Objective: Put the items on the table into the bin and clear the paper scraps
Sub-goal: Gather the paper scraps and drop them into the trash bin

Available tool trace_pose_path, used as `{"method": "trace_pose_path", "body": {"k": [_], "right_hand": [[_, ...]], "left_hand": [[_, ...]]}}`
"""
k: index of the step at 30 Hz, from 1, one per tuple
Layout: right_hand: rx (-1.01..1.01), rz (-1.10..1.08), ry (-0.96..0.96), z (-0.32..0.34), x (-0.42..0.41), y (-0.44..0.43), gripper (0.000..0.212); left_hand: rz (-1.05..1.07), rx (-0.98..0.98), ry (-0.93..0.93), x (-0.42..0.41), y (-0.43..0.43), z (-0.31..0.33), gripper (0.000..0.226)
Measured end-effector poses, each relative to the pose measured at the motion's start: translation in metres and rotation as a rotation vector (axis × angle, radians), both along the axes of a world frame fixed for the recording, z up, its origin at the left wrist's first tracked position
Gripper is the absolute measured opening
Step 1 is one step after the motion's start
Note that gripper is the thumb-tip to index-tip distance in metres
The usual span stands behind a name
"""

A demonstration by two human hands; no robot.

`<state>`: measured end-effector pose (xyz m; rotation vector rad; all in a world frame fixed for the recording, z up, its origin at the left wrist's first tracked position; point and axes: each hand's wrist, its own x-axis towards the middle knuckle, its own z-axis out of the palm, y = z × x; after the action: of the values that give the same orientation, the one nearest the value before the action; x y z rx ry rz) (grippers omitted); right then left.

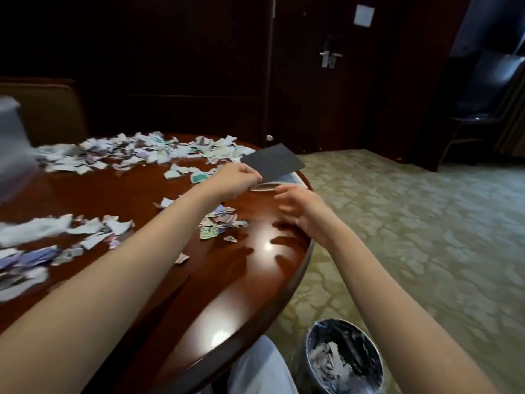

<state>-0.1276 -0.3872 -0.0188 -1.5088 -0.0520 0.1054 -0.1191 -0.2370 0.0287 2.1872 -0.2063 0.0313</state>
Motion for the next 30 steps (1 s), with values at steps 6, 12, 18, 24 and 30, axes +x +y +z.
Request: {"method": "trace_pose_path", "body": {"k": [6,12,18,24,30], "right_hand": [[-0.910,0.408,-0.258,-0.013,-0.003,0.049,0.107],[-1.138,0.355,-0.363,-0.019,0.010,0.072,0.116],[-1.137,0.321,-0.420,-0.022,0.034,0.090,0.112],[-1.108,0.394,-0.463,-0.019,0.051,0.104,0.105],[-1.069,0.387,-0.467,-0.019,0.046,0.107,0.081]], "left_hand": [[0.163,0.174,-0.024,0.004,0.053,-0.016,0.015],[0.379,0.557,-0.035,0.016,0.093,-0.042,0.049],[0.195,0.547,0.122,0.019,0.107,-0.059,0.051],[-0.083,0.384,0.039,-0.001,0.115,-0.046,0.028],[0.149,0.438,0.013,-0.013,0.148,-0.040,0.035]]}}
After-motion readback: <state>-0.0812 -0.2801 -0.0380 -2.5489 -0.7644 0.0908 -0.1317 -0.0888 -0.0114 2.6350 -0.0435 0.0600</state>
